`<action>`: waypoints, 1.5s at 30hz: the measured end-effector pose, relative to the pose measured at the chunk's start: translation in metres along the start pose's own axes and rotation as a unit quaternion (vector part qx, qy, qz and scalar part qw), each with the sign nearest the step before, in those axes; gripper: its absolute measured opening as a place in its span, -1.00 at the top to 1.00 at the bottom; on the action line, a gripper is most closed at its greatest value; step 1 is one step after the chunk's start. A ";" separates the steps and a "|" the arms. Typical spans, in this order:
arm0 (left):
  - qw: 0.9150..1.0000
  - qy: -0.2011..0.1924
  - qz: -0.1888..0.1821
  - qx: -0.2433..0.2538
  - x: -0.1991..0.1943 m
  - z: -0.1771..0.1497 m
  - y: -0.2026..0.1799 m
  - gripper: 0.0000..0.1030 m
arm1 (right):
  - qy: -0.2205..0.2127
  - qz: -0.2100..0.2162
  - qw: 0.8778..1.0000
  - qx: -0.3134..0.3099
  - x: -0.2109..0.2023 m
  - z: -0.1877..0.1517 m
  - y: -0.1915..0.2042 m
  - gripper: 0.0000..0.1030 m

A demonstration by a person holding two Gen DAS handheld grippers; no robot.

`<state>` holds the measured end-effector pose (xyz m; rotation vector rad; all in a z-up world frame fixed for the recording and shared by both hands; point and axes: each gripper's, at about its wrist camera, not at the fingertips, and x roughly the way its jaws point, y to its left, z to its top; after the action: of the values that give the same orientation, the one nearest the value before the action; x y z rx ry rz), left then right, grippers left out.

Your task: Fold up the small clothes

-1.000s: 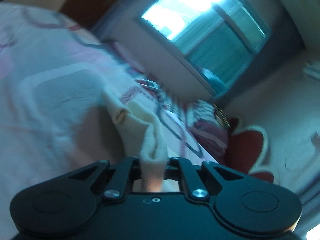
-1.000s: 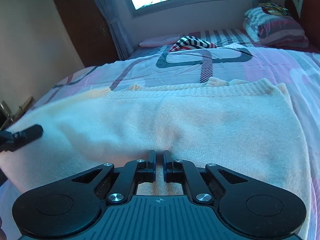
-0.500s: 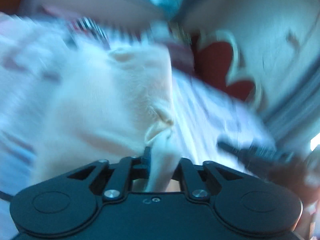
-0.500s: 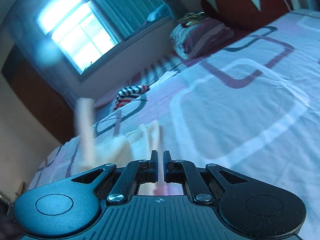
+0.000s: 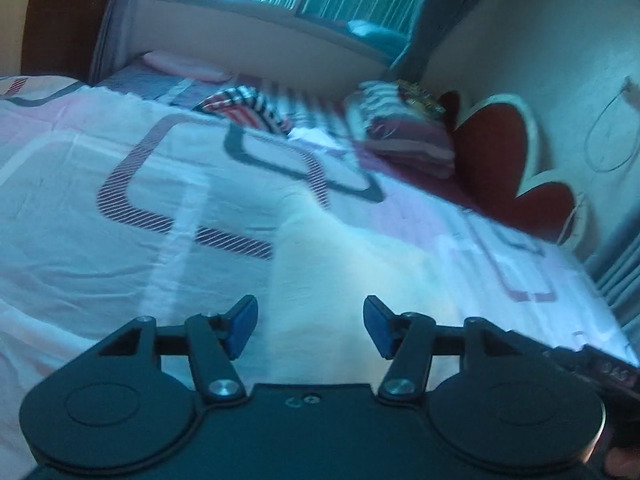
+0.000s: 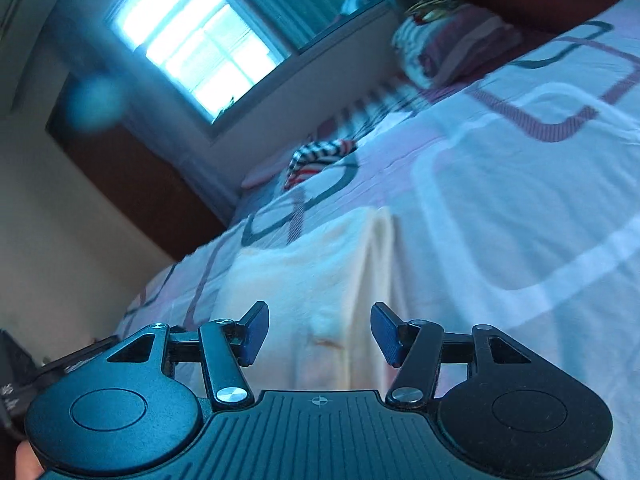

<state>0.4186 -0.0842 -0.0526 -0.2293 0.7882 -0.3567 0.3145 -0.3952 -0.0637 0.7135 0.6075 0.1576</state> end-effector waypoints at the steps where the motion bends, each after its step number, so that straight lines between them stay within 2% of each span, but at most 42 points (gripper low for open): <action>1: 1.000 0.009 0.007 0.004 0.006 0.001 0.004 -0.07 | 0.010 -0.002 1.000 -0.008 0.008 -0.001 0.004 -0.10; 5: 1.000 0.019 -0.003 -0.010 0.017 -0.011 0.020 -0.14 | 0.050 -0.008 0.999 -0.014 0.034 -0.002 0.001 0.03; 11: 1.000 0.018 0.000 -0.017 0.023 -0.017 0.022 -0.24 | 0.081 0.001 0.997 -0.007 0.055 -0.001 -0.009 0.05; 24: 0.999 0.021 -0.013 -0.038 0.028 -0.021 0.031 -0.35 | 0.091 -0.014 0.995 -0.030 0.072 0.001 0.005 0.05; 26: 0.999 0.023 -0.014 -0.039 0.028 -0.020 0.031 -0.36 | 0.093 -0.026 0.994 -0.043 0.075 0.000 0.009 0.21; 27: 0.999 0.024 -0.014 -0.038 0.027 -0.019 0.031 -0.35 | 0.095 -0.037 0.993 -0.055 0.078 0.000 0.013 0.23; 28: 0.999 0.027 -0.017 -0.035 0.026 -0.017 0.031 -0.30 | 0.097 -0.042 0.992 -0.064 0.079 0.000 0.016 0.32; 29: 0.999 0.027 -0.023 -0.031 0.023 -0.015 0.030 -0.19 | 0.099 -0.045 0.991 -0.073 0.082 -0.001 0.020 0.58; 30: 0.999 0.022 -0.033 -0.026 0.018 -0.012 0.031 -0.15 | 0.103 -0.046 0.990 -0.083 0.084 -0.001 0.023 0.65; 35: 1.000 0.016 -0.023 -0.006 0.017 0.004 0.038 -0.10 | 0.110 -0.060 0.980 -0.153 0.092 -0.004 0.039 0.69; 38: 0.999 0.033 -0.033 -0.012 0.026 0.009 0.041 -0.10 | 0.114 -0.060 0.977 -0.168 0.091 -0.001 0.042 0.70; 42: 0.997 0.043 -0.057 0.007 0.028 0.009 0.031 -0.10 | 0.104 -0.057 0.975 -0.186 0.071 0.010 0.044 0.71; 45: 0.997 0.057 -0.043 0.036 0.038 0.003 0.020 -0.21 | 0.119 -0.059 0.975 -0.178 0.070 0.015 0.029 0.71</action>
<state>0.4501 -0.0809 -0.0813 -0.1768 0.8780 -0.4812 0.3824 -0.3579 -0.0688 0.3120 0.8230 0.2367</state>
